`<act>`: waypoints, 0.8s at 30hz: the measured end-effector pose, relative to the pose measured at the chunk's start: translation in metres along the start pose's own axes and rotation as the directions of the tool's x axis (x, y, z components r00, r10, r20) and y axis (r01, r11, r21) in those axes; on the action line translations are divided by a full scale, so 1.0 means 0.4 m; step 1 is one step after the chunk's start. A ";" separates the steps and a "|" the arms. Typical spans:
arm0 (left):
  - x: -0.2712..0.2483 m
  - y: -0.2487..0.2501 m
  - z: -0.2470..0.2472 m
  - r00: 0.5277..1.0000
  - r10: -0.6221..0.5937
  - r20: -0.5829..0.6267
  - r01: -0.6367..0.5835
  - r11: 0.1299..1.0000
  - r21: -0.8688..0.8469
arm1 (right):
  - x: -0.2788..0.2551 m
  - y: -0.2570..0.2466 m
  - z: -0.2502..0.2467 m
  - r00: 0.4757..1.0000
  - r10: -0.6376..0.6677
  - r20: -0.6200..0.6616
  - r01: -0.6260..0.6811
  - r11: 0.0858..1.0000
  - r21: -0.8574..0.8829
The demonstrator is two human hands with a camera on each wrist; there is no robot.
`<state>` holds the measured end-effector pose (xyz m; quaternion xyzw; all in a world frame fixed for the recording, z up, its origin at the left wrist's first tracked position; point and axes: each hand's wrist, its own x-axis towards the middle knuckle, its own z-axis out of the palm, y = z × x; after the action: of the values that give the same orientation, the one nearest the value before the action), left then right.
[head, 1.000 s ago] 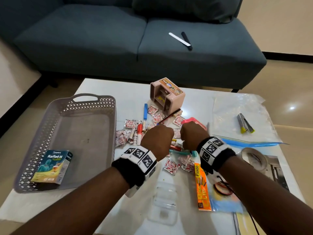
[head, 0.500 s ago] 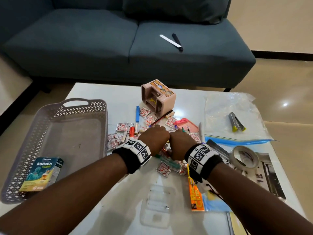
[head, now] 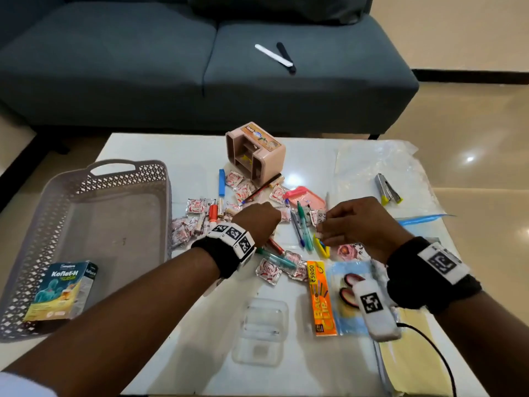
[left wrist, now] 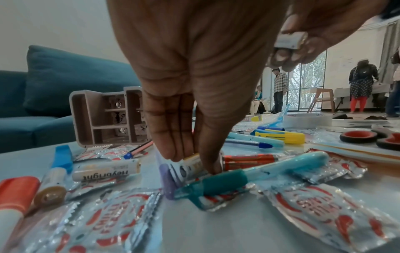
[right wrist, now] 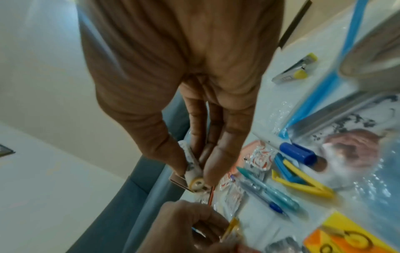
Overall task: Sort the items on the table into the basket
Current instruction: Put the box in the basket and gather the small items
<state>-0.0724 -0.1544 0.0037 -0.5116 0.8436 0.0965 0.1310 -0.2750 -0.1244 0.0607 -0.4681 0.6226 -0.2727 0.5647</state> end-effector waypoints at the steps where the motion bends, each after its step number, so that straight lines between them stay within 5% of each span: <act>1: 0.000 0.003 -0.005 1.000 -0.004 -0.010 0.004 1.000 0.006 | -0.015 -0.002 0.003 1.000 0.014 0.008 -0.014 0.999 0.040; 10: -0.020 0.027 -0.013 1.000 0.014 -0.021 -0.013 0.999 0.034 | -0.124 -0.013 0.105 0.993 0.100 0.069 -0.108 0.986 0.124; 13: -0.055 0.005 -0.037 0.985 -0.100 -0.142 0.069 0.975 -0.210 | -0.134 0.009 0.144 0.983 0.168 0.078 -0.172 0.983 0.059; 16: -0.135 -0.010 -0.064 0.928 -0.300 -0.222 0.135 0.824 -0.551 | -0.135 0.040 0.166 0.975 0.218 0.049 -0.216 0.976 -0.035; 21: -0.303 0.025 -0.004 0.944 -0.299 0.137 0.280 0.513 -0.811 | -0.136 0.099 0.210 0.969 0.241 -0.045 -0.237 0.873 -0.427; 24: -0.334 0.052 0.040 0.929 -0.310 0.202 0.345 0.532 -0.773 | -0.136 0.130 0.250 0.979 0.183 -0.096 -0.201 0.743 -0.639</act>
<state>-0.0298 -0.0282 0.0320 -0.6623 0.5968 0.4461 -0.0786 -0.1976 -0.0355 0.0184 -0.5634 0.7305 0.0112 0.3858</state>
